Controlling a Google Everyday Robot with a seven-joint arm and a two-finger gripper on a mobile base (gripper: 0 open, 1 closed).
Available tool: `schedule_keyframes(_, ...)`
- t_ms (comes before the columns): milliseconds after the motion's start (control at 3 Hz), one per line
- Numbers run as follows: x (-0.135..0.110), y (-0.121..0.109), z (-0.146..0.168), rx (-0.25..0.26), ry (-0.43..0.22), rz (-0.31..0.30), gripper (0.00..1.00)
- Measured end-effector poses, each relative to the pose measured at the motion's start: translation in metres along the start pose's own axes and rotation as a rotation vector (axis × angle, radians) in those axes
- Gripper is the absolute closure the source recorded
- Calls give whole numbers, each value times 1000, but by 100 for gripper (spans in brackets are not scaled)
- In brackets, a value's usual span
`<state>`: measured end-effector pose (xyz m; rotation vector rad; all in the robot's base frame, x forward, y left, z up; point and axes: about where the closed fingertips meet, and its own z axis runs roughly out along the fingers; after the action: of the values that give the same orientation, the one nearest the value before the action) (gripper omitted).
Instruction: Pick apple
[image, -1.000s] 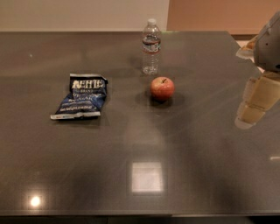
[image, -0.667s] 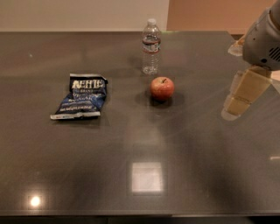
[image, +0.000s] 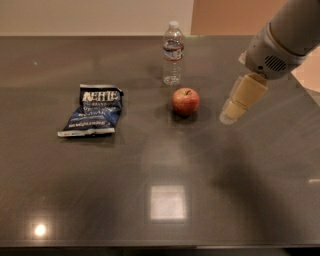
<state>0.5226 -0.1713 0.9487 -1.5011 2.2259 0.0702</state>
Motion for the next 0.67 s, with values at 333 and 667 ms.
schedule_keyframes(333,-18,-15,31,-3,-49,29,0)
schedule_keyframes(667,-37,-27,56,-6,-82,43,0)
